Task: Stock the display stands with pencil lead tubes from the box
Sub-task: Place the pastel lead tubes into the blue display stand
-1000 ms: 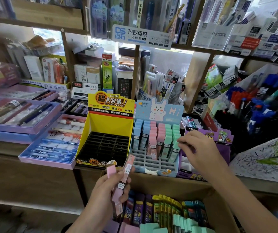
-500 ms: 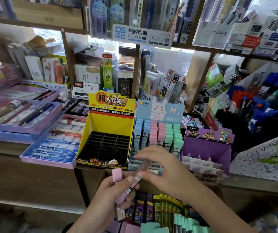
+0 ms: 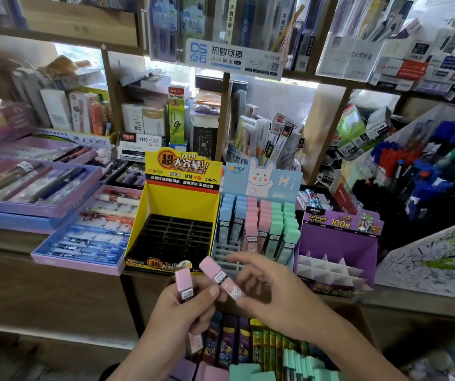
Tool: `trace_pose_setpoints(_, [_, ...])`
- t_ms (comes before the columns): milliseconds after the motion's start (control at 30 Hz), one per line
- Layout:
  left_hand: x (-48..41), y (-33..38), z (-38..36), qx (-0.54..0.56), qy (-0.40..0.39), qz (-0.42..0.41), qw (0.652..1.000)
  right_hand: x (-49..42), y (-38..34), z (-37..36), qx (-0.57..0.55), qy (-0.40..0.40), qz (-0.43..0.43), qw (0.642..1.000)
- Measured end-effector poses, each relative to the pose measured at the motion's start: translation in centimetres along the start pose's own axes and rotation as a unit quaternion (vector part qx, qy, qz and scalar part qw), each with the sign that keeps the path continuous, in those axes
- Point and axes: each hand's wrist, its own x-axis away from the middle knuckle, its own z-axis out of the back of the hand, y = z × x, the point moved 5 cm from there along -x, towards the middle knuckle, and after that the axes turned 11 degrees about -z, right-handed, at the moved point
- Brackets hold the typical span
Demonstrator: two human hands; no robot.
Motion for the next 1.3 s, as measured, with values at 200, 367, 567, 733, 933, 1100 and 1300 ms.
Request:
trace_pose_setpoints(200, [0.1,-0.1,0.2,-0.009,0.019,-0.001,1.0,0.2,-0.3,-0.5,-0.016,-0.029,-0.003,0.999])
trace_pose_setpoints(367, [0.0,-0.2,0.8,0.01,0.044,0.005,0.999,-0.2,-0.1,2.2,-0.055,0.018,0.0,0.998])
trace_pose_setpoints(567, [0.1,-0.1,0.9,0.016,0.041,0.005,0.999,-1.2,-0.8,6.6,-0.093,0.179,0.016,0.979])
trace_pose_setpoints(733, [0.2,0.0,0.9,0.022,0.044,0.009,0.999,-2.5,-1.9,8.0,-0.131,0.224,0.043,0.965])
trace_pose_setpoints(933, [0.2,0.2,0.7,0.024,0.048,0.01,0.999,-4.5,-3.6,7.5,-0.098,0.217,0.06,0.969])
trace_pose_setpoints(1100, [0.3,0.4,0.7,0.029,0.058,0.009,0.998,-5.5,-4.0,7.4,-0.004,0.237,0.06,0.97])
trace_pose_setpoints(1300, [0.3,0.6,0.6,0.031,0.051,0.008,0.998,-5.3,-3.6,7.9,0.099,0.249,0.069,0.961])
